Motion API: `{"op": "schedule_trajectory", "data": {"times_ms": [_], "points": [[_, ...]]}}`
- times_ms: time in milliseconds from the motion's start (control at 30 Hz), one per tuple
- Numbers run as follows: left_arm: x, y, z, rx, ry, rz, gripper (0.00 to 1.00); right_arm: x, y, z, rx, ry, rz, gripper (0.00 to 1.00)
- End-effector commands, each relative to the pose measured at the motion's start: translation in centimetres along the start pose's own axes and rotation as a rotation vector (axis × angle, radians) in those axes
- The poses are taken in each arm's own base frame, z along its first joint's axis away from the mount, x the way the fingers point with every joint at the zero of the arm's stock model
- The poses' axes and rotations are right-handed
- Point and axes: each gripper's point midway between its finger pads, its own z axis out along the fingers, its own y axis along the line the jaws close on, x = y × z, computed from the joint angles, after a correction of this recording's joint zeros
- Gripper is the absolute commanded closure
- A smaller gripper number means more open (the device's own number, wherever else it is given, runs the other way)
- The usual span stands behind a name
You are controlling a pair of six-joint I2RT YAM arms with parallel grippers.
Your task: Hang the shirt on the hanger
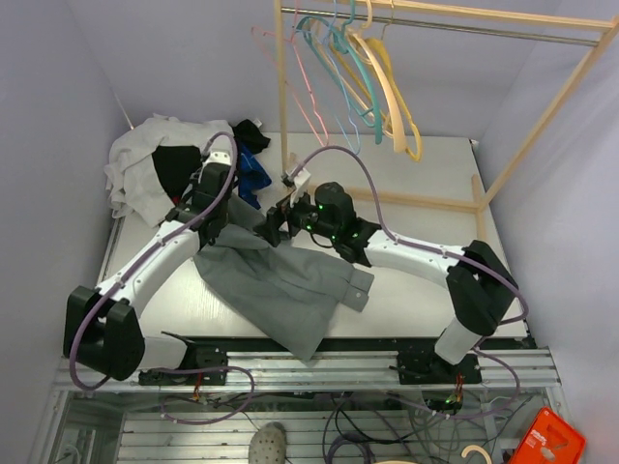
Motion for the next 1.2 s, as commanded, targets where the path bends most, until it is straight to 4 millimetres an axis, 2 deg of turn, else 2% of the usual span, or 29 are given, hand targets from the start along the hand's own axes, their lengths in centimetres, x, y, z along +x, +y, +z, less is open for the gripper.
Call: {"op": "schedule_trajectory", "data": {"times_ms": [0, 33, 133, 167, 267, 300, 333, 433, 533, 667, 767, 933, 1033, 1167], "points": [[-5.1, 0.6, 0.6, -0.050, -0.131, -0.010, 0.86, -0.7, -0.7, -1.6, 0.050, -0.018, -0.051, 0.00], [-5.8, 0.5, 0.4, -0.037, -0.141, 0.010, 0.92, -0.7, -0.9, -1.9, 0.062, -0.020, -0.058, 0.00], [-9.2, 0.3, -1.3, 0.089, -0.177, 0.081, 0.93, -1.1, -1.4, -3.2, 0.096, -0.052, -0.075, 0.00], [-10.2, -1.1, -2.6, 0.250, -0.186, 0.148, 0.93, -0.3, -1.7, -3.7, 0.106, -0.047, -0.079, 0.00], [-14.0, -2.3, -7.0, 0.557, -0.237, 0.323, 0.93, -0.2, -1.7, -5.3, 0.113, -0.086, -0.132, 0.00], [-14.7, -2.8, -8.5, 0.659, -0.264, 0.376, 0.93, 0.3, -1.8, -6.0, 0.115, -0.091, -0.153, 0.00], [-15.3, -3.2, -10.3, 0.749, -0.300, 0.441, 0.93, -0.4, -1.8, -6.6, 0.117, -0.118, -0.179, 0.00], [-15.5, -4.1, -15.7, 0.984, -0.403, 0.633, 0.93, -1.3, -1.8, -8.6, 0.115, -0.177, -0.250, 0.00], [-16.0, -3.6, -19.1, 1.071, -0.465, 0.743, 0.93, -2.1, -1.8, -10.2, 0.111, -0.216, -0.313, 0.00], [-15.7, -2.9, -22.0, 1.158, -0.515, 0.888, 0.93, -4.2, -2.1, -12.0, 0.132, -0.265, -0.326, 0.00], [-16.5, -2.5, -24.2, 1.151, -0.686, 0.995, 0.93, -6.9, -0.9, -13.6, 0.109, -0.290, -0.338, 0.00], [-17.6, -2.2, -28.5, 1.200, -0.871, 1.014, 0.93, -10.3, 0.1, -16.9, 0.124, -0.369, -0.374, 0.00], [-18.0, -2.5, -30.5, 1.280, -0.899, 0.931, 0.93, -10.2, 0.2, -17.6, 0.131, -0.374, -0.408, 0.00], [-18.1, -2.6, -31.6, 1.309, -0.918, 0.891, 0.93, -8.0, 0.1, -16.5, 0.100, -0.327, -0.459, 0.00]]}}
